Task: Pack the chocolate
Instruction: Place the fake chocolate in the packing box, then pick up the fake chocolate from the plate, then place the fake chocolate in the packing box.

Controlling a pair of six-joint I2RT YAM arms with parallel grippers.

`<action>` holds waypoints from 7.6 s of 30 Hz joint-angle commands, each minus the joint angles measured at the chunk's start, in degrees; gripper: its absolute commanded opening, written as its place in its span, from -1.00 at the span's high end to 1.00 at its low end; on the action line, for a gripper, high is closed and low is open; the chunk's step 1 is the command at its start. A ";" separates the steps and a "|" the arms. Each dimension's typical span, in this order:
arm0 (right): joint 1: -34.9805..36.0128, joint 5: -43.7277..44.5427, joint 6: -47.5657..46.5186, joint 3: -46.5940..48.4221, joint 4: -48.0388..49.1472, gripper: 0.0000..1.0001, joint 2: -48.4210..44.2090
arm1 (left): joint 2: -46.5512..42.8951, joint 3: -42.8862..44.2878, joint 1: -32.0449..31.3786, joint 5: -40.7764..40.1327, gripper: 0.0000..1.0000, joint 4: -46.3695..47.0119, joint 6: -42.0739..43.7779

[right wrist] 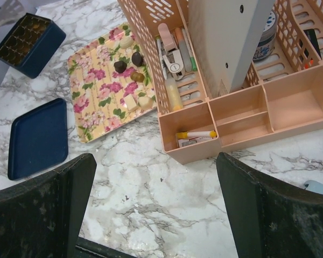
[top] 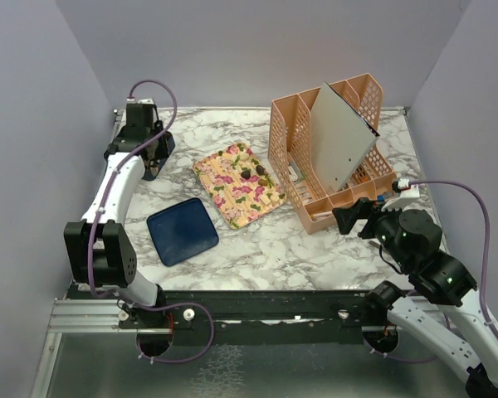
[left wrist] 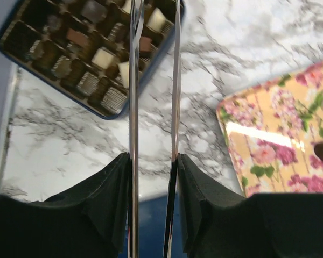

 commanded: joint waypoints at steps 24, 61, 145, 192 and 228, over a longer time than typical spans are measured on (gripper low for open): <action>0.11 2.55 1.11 -0.08 -0.58 -0.98 2.66 | -22.14 -19.53 -34.55 3.07 0.18 -0.50 2.09; 0.11 1.73 2.07 0.51 -1.05 -0.98 -1.08 | -14.62 -25.46 -54.41 -9.48 0.01 4.13 3.70; 0.11 -1.16 -0.03 -0.51 1.00 -0.98 -0.33 | -11.91 -13.25 -17.34 -14.54 0.32 -8.09 -1.77; 0.11 -0.74 -0.20 -0.74 1.37 -0.98 -0.77 | -8.02 -14.01 -3.27 -12.78 0.23 -3.72 -4.92; 0.11 -0.64 -0.78 -0.86 1.70 -0.98 -0.82 | -9.66 -12.57 -3.23 -10.11 0.06 -5.55 -5.57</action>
